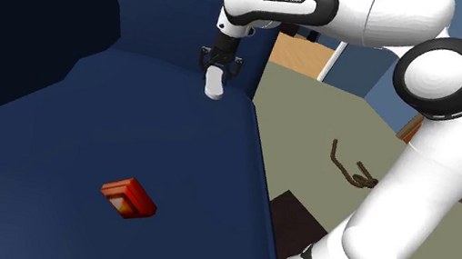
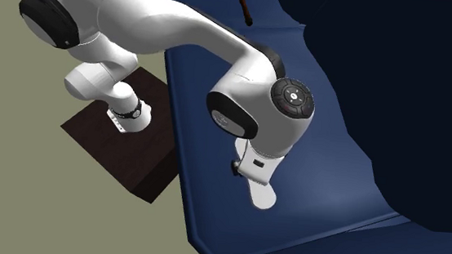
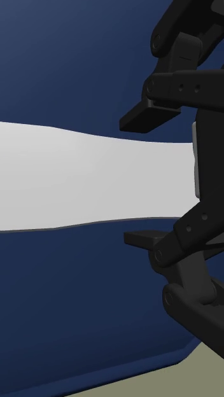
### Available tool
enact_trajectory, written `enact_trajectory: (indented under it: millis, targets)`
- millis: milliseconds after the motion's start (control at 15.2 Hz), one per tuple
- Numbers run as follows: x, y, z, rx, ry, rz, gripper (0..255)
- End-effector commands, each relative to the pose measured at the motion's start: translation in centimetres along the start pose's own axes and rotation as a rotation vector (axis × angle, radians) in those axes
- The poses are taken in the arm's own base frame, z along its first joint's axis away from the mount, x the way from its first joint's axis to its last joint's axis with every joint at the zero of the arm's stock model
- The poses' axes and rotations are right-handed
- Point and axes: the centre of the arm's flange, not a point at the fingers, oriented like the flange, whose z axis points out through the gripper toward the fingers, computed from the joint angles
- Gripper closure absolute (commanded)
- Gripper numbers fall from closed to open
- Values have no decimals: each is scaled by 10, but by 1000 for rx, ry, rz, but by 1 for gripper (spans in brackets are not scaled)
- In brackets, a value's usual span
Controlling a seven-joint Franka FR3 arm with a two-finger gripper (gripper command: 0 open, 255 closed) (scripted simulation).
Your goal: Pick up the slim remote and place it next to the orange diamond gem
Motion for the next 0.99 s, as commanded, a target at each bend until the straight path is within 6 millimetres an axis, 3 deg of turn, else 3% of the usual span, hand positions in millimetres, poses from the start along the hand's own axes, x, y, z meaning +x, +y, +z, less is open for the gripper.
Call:
enact_trajectory:
  millis: [0,924]
  targets:
    - [0,0,-11,0,0,0,255]
    - [0,3,-85,0,0,0,255]
